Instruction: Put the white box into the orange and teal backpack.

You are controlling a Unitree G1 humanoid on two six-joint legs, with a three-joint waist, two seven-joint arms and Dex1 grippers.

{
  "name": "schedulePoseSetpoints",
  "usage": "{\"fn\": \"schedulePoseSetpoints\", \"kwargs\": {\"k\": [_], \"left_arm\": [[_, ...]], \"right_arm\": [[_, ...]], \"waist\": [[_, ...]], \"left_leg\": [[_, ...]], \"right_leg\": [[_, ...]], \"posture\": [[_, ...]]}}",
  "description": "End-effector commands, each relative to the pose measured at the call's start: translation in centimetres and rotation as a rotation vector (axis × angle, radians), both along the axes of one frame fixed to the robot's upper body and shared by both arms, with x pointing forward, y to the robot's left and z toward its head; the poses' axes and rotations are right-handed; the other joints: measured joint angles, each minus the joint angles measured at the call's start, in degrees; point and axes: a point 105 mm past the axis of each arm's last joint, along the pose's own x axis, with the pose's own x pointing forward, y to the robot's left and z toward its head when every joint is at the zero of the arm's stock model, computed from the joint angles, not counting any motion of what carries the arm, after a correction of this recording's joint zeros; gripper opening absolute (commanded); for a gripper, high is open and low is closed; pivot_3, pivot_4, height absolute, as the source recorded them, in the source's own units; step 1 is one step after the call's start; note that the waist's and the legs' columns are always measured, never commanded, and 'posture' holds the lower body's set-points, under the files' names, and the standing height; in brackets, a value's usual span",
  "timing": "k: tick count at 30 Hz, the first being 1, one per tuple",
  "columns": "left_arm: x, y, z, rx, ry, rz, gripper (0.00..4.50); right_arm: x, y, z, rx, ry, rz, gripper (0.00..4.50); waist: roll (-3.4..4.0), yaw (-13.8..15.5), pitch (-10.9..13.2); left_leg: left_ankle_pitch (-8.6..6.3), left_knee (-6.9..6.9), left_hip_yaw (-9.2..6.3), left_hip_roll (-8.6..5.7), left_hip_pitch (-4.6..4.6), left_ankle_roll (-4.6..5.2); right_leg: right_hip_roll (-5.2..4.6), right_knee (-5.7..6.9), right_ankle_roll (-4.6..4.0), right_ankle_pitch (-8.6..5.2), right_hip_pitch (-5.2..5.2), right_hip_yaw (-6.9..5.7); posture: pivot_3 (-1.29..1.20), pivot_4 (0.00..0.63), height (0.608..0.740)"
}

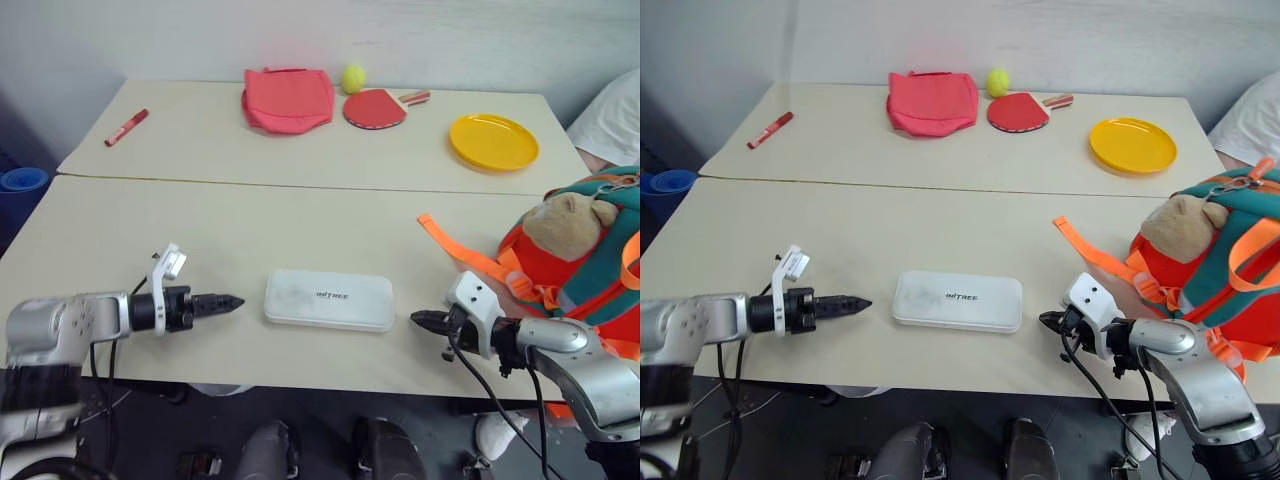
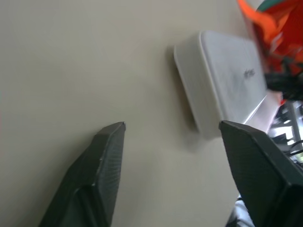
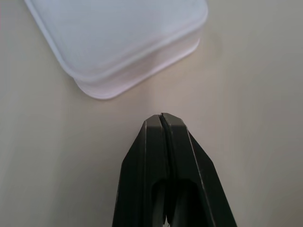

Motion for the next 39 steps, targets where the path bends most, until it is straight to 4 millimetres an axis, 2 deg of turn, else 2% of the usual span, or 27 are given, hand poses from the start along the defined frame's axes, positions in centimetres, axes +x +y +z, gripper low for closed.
{"fn": "schedulePoseSetpoints", "kwargs": {"k": [1, 5, 9, 16, 19, 24, 28, 29, 31, 35, 37, 39], "left_arm": [[0.4, -2.4, -0.9, -0.026, 0.153, -0.058, 4.47], [0.1, -4.6, -1.1, -0.026, 0.212, -0.153, 4.47], [-0.5, -5.4, -2.3, -0.01, 0.273, -0.188, 4.47], [-0.1, -6.6, -2.0, -0.101, 0.292, -0.196, 4.47], [-0.6, -7.4, -1.8, -0.114, 0.29, -0.245, 3.89], [-1.0, -8.1, -1.8, -0.131, 0.296, -0.282, 2.33], [-1.0, -8.0, -0.7, -0.171, 0.244, -0.298, 1.35], [-1.3, -8.0, -0.1, -0.191, 0.221, -0.317, 1.3], [-1.5, -7.8, 1.7, -0.239, 0.095, -0.358, 1.3], [-0.7, -7.2, 5.8, -0.349, -0.265, -0.36, 1.3], [-1.0, -6.6, 7.1, -0.354, -0.383, -0.387, 1.3], [-1.8, -6.2, 7.2, -0.296, -0.476, -0.454, 1.3]], "right_arm": [[0.8, 1.1, 0.0, -0.005, -0.045, 0.04, 0.0], [1.7, 1.7, 0.1, -0.018, -0.066, 0.063, 0.0], [2.4, 2.1, 0.3, -0.013, -0.085, 0.073, 0.0], [2.4, 2.7, 0.2, 0.006, -0.088, 0.091, 0.0], [2.1, 3.4, 0.2, 0.031, -0.086, 0.118, 0.0], [2.0, 3.6, 0.0, 0.037, -0.087, 0.12, 0.0], [1.4, 2.2, 0.1, 0.067, -0.079, 0.066, 0.0], [1.4, 1.4, 0.3, 0.092, -0.075, 0.009, 0.0], [0.1, 0.2, 0.4, 0.129, -0.038, -0.03, 0.35], [-3.1, -1.7, 1.2, 0.208, -0.086, -0.102, 1.59], [-4.8, -3.3, 1.5, 0.227, -0.123, -0.196, 2.23], [-6.3, -4.9, 1.4, 0.188, -0.143, -0.302, 2.98]], "waist": [[-0.04, 0.4, 0.0], [-0.05, 0.6, 0.0], [-0.04, 0.5, 0.0], [-0.05, 0.7, 0.0], [-0.05, 0.7, 0.0], [-0.06, 0.4, 0.0], [-0.08, 0.5, 0.0], [-0.09, 0.6, 0.0], [-0.12, 0.6, 0.0], [-0.13, 0.8, 0.0], [-0.13, 0.8, 0.0], [-0.12, 0.8, 0.0]], "left_leg": [[0.02, 0.01, 0.0, -0.04, -0.01, 0.03], [0.14, 0.04, 0.1, -0.18, -0.03, 0.27], [0.14, 0.04, 0.16, -0.16, -0.01, 0.27], [0.14, 0.06, 0.14, -0.15, 0.0, 0.26], [0.14, 0.06, 0.13, -0.15, 0.0, 0.26], [0.14, 0.06, 0.14, -0.12, -0.01, 0.25], [0.14, 0.09, 0.11, -0.09, -0.01, 0.25], [0.14, 0.09, 0.1, -0.09, -0.01, 0.25], [0.13, 0.08, 0.08, -0.09, -0.08, 0.23], [0.11, 0.04, 0.03, -0.02, -0.21, 0.19], [0.09, 0.04, 0.02, 0.01, -0.21, 0.13], [-0.06, 0.01, 0.07, 0.01, -0.14, -0.14]], "right_leg": [[0.0, 0.03, 0.0, 0.0, 0.0, -0.01], [0.0, 0.3, 0.01, 0.0, -0.03, 0.09], [0.0, 0.26, 0.02, 0.0, -0.03, 0.17], [-0.09, 0.26, 0.02, 0.0, 0.0, 0.16], [-0.12, 0.26, 0.02, 0.0, 0.0, 0.16], [-0.09, 0.27, 0.02, 0.0, -0.02, 0.17], [-0.12, 0.26, 0.02, 0.0, 0.0, 0.16], [-0.12, 0.25, 0.02, 0.0, 0.0, 0.15], [-0.16, 0.21, 0.02, 0.0, -0.03, 0.16], [-0.13, -0.01, 0.02, 0.0, -0.09, 0.11], [-0.12, -0.16, 0.01, 0.0, -0.09, 0.1], [-0.09, -0.13, 0.01, 0.0, -0.06, 0.12]], "posture": [[0.0, 0.15, 0.74], [0.0, 0.15, 0.74], [0.0, 0.15, 0.74], [0.0, 0.15, 0.74], [0.0, 0.15, 0.74], [0.0, 0.15, 0.74], [0.0, 0.15, 0.74], [0.0, 0.15, 0.74], [0.0, 0.15, 0.74], [0.0, 0.15, 0.74], [0.0, 0.15, 0.74], [0.0, 0.15, 0.74]]}}
